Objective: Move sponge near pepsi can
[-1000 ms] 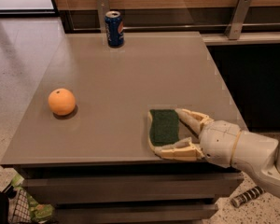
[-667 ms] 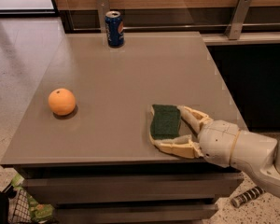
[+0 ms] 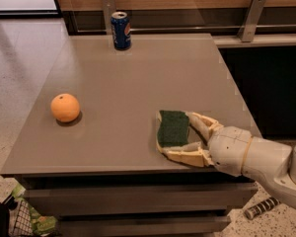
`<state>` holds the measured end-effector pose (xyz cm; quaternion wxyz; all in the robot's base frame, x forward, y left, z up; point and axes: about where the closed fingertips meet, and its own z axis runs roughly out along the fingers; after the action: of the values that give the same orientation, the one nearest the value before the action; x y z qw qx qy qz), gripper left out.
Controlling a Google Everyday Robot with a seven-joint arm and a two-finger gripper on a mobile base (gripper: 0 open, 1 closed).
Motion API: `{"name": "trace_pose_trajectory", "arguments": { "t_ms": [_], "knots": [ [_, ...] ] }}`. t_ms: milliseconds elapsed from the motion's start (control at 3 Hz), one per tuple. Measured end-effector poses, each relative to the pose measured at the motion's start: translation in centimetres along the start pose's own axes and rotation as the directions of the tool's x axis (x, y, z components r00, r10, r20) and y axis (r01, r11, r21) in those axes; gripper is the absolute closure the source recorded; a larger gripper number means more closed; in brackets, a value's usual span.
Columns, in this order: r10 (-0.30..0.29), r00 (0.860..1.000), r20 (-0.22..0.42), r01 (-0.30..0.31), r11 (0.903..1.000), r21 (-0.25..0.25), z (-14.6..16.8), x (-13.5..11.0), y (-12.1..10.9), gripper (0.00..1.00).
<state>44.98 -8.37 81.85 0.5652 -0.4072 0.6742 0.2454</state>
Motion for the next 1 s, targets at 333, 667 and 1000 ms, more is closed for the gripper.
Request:
{"name": "trace_pose_trajectory", "arguments": {
  "t_ms": [333,667,1000],
  "knots": [
    [0.003,1.0,-0.004,-0.003,1.0,-0.002,-0.1,-0.3,-0.2,1.0],
    [-0.018,1.0,-0.017,0.018,0.9996,-0.022,-0.1,-2.3,-2.6,1.0],
    [-0.045,0.998,-0.053,0.042,0.9982,-0.043,0.4,-5.0,-7.9,1.0]
  ]
}}
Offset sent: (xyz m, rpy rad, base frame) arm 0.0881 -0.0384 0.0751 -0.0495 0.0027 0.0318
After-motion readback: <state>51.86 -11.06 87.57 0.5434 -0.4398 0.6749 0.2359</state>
